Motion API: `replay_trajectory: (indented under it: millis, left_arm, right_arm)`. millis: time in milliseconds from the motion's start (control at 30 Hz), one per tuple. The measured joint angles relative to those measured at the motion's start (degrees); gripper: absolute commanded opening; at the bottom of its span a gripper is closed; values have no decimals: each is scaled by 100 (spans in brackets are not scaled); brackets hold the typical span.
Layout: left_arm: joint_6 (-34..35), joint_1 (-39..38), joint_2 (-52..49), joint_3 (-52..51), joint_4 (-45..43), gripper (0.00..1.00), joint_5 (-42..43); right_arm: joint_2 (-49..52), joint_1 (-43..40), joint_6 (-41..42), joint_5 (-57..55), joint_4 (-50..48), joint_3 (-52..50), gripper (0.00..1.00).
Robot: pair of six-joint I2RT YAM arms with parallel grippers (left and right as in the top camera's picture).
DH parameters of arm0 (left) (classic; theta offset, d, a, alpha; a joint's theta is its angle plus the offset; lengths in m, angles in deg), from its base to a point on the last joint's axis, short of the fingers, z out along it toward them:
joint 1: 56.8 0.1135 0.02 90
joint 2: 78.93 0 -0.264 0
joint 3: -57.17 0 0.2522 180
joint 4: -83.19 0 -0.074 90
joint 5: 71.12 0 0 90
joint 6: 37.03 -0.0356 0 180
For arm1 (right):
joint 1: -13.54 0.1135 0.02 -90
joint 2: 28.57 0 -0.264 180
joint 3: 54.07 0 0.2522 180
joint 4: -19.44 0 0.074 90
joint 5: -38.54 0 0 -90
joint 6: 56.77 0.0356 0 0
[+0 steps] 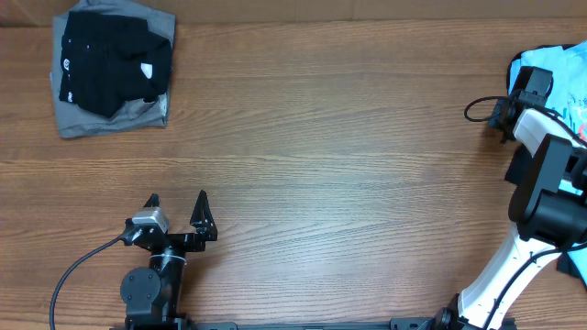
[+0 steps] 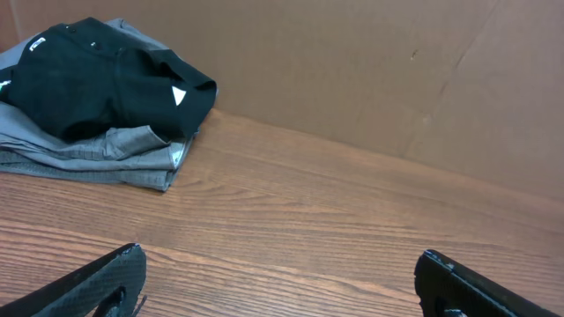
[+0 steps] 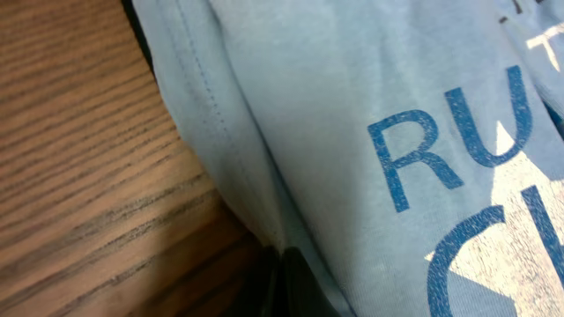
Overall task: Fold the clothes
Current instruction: 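Grasp the light-blue T-shirt with the right gripper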
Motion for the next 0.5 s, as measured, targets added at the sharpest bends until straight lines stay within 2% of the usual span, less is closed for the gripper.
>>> replay_trajectory:
  millis: [167,500]
  left_arm:
    - [0,0,0,0,0,100,0]
    - [0,0,0,0,0,100,0]
  right_arm:
    - [-339,0,289,-9,55,-2,4]
    - [-1832,0,437,-22,131,0,4]
